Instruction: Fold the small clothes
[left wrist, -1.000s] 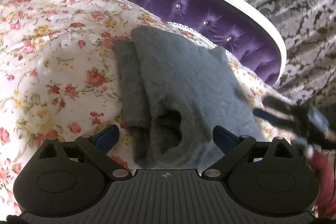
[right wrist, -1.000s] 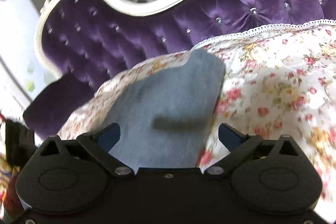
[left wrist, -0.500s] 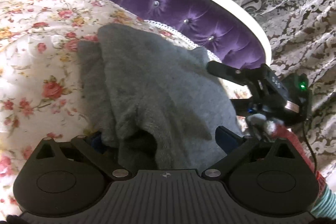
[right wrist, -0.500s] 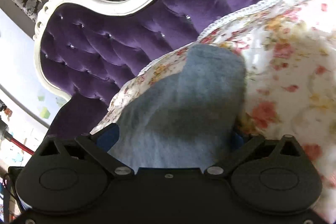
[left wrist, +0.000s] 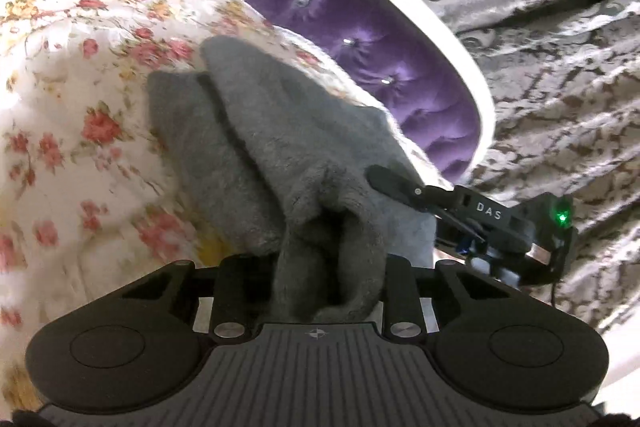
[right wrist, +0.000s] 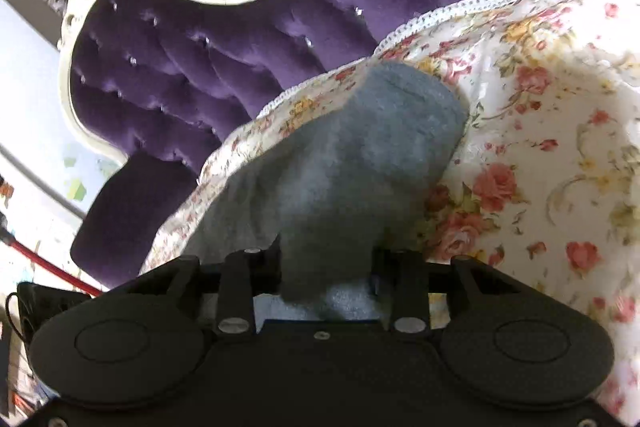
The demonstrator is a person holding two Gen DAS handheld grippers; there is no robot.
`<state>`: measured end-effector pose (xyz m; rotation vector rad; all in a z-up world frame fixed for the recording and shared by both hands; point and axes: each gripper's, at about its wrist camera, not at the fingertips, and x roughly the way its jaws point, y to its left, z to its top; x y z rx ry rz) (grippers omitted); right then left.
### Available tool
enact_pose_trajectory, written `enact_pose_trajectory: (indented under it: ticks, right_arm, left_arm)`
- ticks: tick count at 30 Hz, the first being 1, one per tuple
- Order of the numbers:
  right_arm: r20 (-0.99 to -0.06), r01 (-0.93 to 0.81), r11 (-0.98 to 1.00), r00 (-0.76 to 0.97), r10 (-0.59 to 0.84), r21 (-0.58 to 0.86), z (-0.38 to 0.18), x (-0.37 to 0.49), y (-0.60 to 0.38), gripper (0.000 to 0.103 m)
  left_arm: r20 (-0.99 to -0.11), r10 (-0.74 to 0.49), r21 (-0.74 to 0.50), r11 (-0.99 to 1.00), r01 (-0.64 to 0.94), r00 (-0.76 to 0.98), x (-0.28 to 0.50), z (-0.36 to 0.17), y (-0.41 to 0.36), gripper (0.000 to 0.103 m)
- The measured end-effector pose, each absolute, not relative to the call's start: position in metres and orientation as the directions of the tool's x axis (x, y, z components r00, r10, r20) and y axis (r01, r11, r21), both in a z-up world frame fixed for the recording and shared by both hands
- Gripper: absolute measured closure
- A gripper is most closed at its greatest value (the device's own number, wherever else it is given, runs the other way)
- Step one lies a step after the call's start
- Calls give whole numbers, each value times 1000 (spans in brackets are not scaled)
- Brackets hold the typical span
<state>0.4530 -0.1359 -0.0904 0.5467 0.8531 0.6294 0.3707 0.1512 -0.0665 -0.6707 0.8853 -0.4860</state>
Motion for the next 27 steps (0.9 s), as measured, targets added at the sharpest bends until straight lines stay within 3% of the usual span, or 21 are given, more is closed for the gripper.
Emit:
enact_pose_trajectory:
  ticks: [13,16,21,24,27]
  right_arm:
    - [-612,-275,747,439,657,605,-65,290,-170,57]
    - [-609,-278,740,430,666,612,-63,246,-176,53]
    - [-608,-284,789,513,605,546,-66,192,-182,33]
    - [-586,-256,811,582,564,525,-67,169,-190,31]
    - [-557,-262,844,654,512,468,-59,152,-192,29]
  left_arm:
    - [-514,-718,-740,648,181,470,197,-47,107,74]
    - [-554,-667,-681,707,189,499,158,-54,102,72]
    - [-635,-517,-569,816,106,574,111,-69,113,65]
    - [-658,-437,-490,867,92,613,93,-56,119,64]
    - [-629,-345,-359,924,133,697,75,-30,115,64]
